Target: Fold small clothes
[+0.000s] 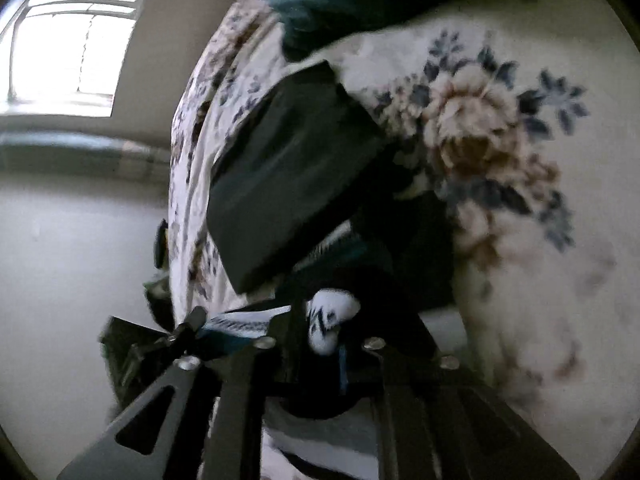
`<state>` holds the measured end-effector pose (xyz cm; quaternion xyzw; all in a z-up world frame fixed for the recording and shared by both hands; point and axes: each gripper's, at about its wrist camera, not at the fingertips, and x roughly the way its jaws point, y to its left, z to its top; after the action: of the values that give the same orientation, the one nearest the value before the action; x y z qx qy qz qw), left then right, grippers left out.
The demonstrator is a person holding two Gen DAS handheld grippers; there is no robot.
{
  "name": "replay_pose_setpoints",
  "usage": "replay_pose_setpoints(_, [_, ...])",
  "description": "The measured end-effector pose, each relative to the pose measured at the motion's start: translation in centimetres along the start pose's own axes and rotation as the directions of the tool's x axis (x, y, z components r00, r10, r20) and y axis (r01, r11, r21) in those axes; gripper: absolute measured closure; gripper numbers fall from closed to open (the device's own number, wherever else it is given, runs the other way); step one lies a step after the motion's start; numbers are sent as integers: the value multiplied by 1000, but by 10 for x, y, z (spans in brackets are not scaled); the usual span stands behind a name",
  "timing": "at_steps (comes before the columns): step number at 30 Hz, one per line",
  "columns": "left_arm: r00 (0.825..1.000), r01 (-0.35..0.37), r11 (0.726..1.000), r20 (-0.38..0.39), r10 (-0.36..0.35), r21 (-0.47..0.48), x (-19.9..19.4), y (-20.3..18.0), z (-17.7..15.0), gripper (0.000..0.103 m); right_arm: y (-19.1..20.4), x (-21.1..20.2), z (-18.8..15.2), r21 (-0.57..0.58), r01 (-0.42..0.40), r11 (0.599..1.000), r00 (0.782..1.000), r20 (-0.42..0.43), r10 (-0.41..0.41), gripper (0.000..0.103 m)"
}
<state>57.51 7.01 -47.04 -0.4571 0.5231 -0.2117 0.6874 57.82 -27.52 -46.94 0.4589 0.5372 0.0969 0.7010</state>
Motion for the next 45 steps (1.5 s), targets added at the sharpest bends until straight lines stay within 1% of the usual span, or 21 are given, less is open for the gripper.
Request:
replay_pose_setpoints(2, [1000, 16, 1000, 23, -16, 5, -9, 3, 2, 34, -3, -5, 3, -5, -38, 999, 999, 36, 39, 55])
replay_pose_setpoints(4, [998, -49, 998, 34, 47, 48, -19, 3, -2, 34, -5, -16, -1, -28, -34, 999, 997, 71, 36, 44])
replay_pose_setpoints(6, [985, -169, 979, 47, 165, 114, -30, 1, -12, 34, -9, -21, -7, -61, 46, 997, 997, 65, -42, 42])
replay_pose_setpoints(7, [977, -211, 966, 64, 204, 147, -38, 0, -23, 34, -13, -21, -11, -89, 123, 988, 992, 50, -119, 42])
replay_pose_setpoints(8, [968, -250, 955, 75, 240, 163, -44, 2, -33, 34, -16, -21, -15, -103, 162, 981, 987, 37, -159, 42])
replay_pose_setpoints(10, [957, -290, 944, 78, 281, 159, -62, 13, -65, 34, -31, -17, -25, -125, 206, 971, 978, -16, -209, 42])
replay_pose_setpoints(12, [947, -321, 939, 77, 313, 125, -80, 26, -102, 34, -48, -13, -33, -127, 220, 967, 970, -76, -230, 34])
replay_pose_setpoints(13, [947, -320, 941, 74, 313, 110, -85, 31, -115, 34, -53, -14, -37, -133, 218, 967, 968, -93, -231, 26])
replay_pose_setpoints(16, [951, -303, 953, 75, 301, 24, -101, 46, -172, 34, -57, -21, -46, -179, 218, 959, 962, -128, -242, 18])
replay_pose_setpoints(19, [968, -218, 967, 97, 231, -130, -98, 64, -217, 27, -60, -24, -44, -201, 198, 959, 958, -168, -233, 2])
replay_pose_setpoints(22, [981, -122, 963, 117, 153, -239, -73, 73, -242, 27, -60, -17, -31, -226, 189, 956, 949, -206, -237, 1])
replay_pose_setpoints(27, [973, -29, 942, 207, 103, -334, -34, 75, -260, 27, -59, 35, 12, -246, 130, 961, 927, -315, -205, 1])
replay_pose_setpoints(31, [969, -22, 925, 219, 113, -379, -7, 87, -262, 27, -59, 76, 28, -218, 48, 975, 890, -433, -140, 1])
replay_pose_setpoints(33, [964, -9, 917, 240, 114, -399, 2, 94, -260, 27, -59, 93, 32, -211, 31, 977, 879, -460, -127, 1])
replay_pose_setpoints(35, [945, 58, 903, 315, 88, -425, 5, 101, -256, 27, -60, 106, 37, -182, 3, 983, 877, -471, -90, 1])
replay_pose_setpoints(36, [928, 84, 903, 363, 83, -422, 2, 101, -256, 28, -61, 108, 39, -163, -13, 987, 881, -469, -66, 1])
replay_pose_setpoints(37, [912, 90, 909, 399, 89, -407, -1, 97, -253, 37, -62, 110, 40, -145, -33, 989, 887, -461, -38, 5])
replay_pose_setpoints(38, [907, 90, 920, 412, 83, -382, -3, 93, -249, 52, -62, 109, 40, -147, -38, 988, 897, -442, -32, 33])
replay_pose_setpoints(40, [910, 65, 937, 406, 85, -342, -9, 84, -244, 62, -63, 109, 36, -169, -28, 985, 904, -425, -47, 66])
replay_pose_setpoints(43, [931, 45, 950, 359, 72, -308, -28, 79, -234, 70, -66, 94, 24, -158, -34, 987, 925, -379, -29, 81])
replay_pose_setpoints(45, [945, 14, 967, 319, 71, -256, -48, 74, -223, 71, -68, 75, 11, -131, -39, 991, 940, -341, -8, 83])
